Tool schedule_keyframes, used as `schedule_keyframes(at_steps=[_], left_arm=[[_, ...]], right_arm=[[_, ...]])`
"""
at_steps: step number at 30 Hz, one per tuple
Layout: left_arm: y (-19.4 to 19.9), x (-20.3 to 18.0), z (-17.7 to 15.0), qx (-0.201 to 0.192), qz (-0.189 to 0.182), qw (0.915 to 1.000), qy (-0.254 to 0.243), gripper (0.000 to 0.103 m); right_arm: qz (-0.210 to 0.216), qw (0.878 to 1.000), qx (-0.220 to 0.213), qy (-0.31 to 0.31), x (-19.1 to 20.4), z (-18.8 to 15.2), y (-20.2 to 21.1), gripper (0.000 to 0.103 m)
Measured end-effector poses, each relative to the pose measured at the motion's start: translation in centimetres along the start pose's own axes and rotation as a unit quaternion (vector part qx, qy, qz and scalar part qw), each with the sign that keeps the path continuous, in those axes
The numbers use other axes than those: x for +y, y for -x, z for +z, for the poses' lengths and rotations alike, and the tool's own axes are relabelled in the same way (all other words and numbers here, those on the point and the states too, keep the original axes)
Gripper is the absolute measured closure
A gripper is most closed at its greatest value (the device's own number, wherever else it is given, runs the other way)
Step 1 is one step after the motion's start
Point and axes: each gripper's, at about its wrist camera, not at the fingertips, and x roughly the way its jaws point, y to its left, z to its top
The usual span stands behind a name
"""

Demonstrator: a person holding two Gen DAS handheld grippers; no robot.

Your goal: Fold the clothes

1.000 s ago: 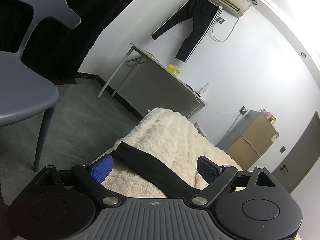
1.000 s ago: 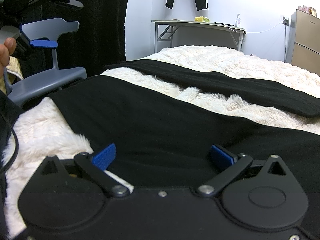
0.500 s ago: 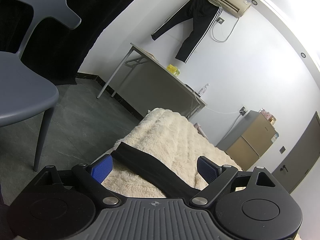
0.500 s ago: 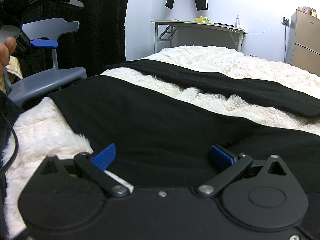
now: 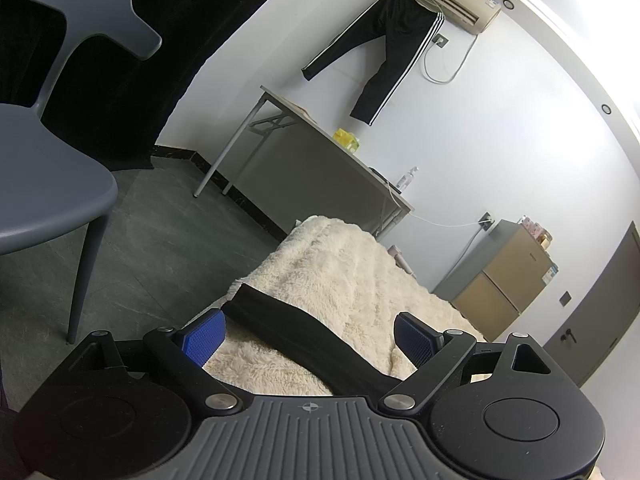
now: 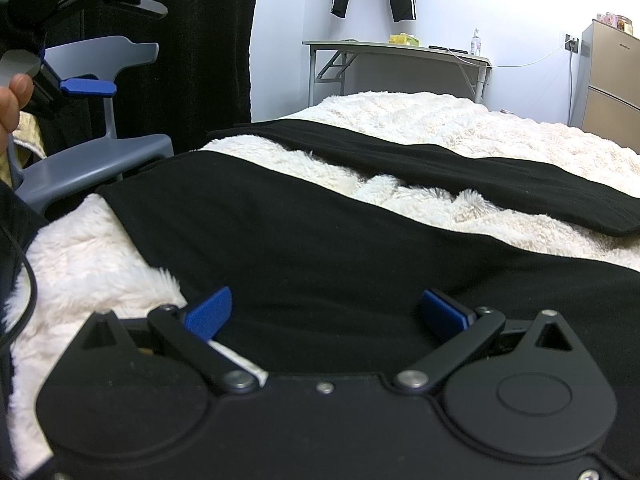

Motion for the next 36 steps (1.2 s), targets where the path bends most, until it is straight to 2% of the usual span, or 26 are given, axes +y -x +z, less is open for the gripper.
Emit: schedule_keyframes(at_steps=[36], left_arm=[[0.1,-0.23,-0.08,0.002,0.0,1.0,-0.004,0.014]], right_arm=[[0.0,1.0,-0.001,0.0,-0.05,-0.1,0.0,0.0]])
